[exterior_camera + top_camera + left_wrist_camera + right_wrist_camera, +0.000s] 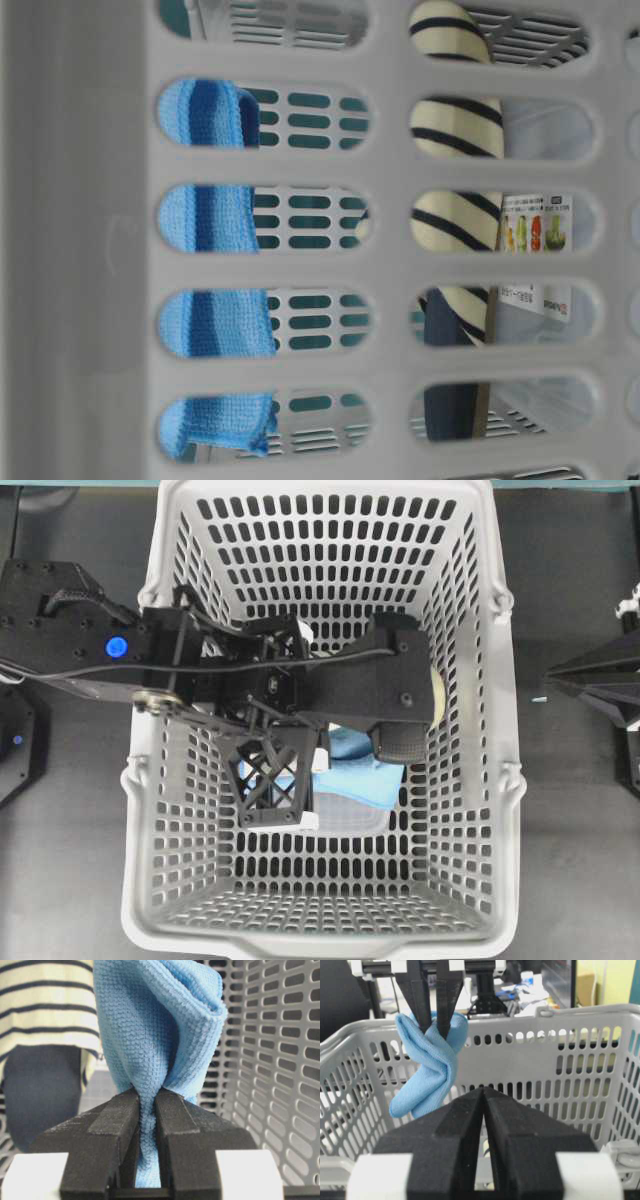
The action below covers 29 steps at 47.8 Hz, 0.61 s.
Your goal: Pick up the blue cloth from the shopping basket with the left arm.
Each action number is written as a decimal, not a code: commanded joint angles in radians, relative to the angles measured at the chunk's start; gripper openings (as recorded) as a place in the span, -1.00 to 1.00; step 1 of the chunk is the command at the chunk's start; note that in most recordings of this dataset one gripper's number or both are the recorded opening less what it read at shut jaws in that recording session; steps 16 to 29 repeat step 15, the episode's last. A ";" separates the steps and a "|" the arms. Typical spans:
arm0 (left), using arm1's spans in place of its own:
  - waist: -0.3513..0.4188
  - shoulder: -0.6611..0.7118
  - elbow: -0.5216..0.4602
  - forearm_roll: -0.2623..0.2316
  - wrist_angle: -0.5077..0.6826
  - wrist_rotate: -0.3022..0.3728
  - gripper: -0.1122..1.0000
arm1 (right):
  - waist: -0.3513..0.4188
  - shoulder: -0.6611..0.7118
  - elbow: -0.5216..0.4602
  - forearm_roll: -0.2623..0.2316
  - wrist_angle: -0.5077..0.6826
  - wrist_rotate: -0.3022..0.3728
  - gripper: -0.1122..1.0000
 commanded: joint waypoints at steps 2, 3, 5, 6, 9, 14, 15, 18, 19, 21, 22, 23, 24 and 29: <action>-0.003 -0.021 -0.025 0.003 -0.002 -0.002 -0.68 | 0.000 0.002 -0.003 0.003 -0.011 0.002 -0.80; -0.003 -0.021 -0.025 0.005 -0.002 -0.002 -0.68 | 0.000 0.002 -0.003 0.002 -0.011 0.002 -0.80; -0.003 -0.021 -0.025 0.005 -0.002 -0.002 -0.68 | 0.000 0.002 -0.003 0.003 -0.011 0.002 -0.80; -0.003 -0.021 -0.025 0.005 -0.002 -0.002 -0.68 | 0.000 0.003 -0.003 0.002 -0.011 0.002 -0.80; -0.003 -0.021 -0.025 0.003 -0.002 -0.002 -0.68 | 0.000 0.002 -0.003 0.002 -0.011 -0.002 -0.80; -0.002 -0.020 -0.026 0.003 -0.002 -0.002 -0.68 | 0.000 0.002 -0.002 0.002 -0.011 -0.002 -0.80; -0.002 -0.020 -0.025 0.003 -0.002 -0.002 -0.68 | 0.000 0.002 -0.002 0.003 -0.011 -0.002 -0.80; -0.002 -0.020 -0.025 0.003 -0.002 -0.002 -0.68 | 0.000 0.002 -0.002 0.003 -0.011 -0.002 -0.80; -0.002 -0.020 -0.025 0.003 -0.002 -0.002 -0.68 | 0.000 0.002 -0.002 0.003 -0.011 -0.002 -0.80; -0.002 -0.020 -0.025 0.003 -0.002 -0.002 -0.68 | 0.000 0.002 -0.002 0.003 -0.011 -0.002 -0.80; -0.002 -0.020 -0.025 0.003 -0.002 -0.002 -0.68 | 0.000 0.002 -0.002 0.003 -0.011 -0.002 -0.80; -0.002 -0.020 -0.025 0.003 -0.002 -0.002 -0.68 | 0.000 0.002 -0.002 0.003 -0.011 -0.002 -0.80; -0.002 -0.020 -0.025 0.003 -0.002 -0.002 -0.68 | 0.000 0.002 -0.002 0.003 -0.011 -0.002 -0.80; -0.002 -0.020 -0.025 0.003 -0.002 -0.002 -0.68 | 0.000 0.002 -0.002 0.003 -0.011 -0.002 -0.80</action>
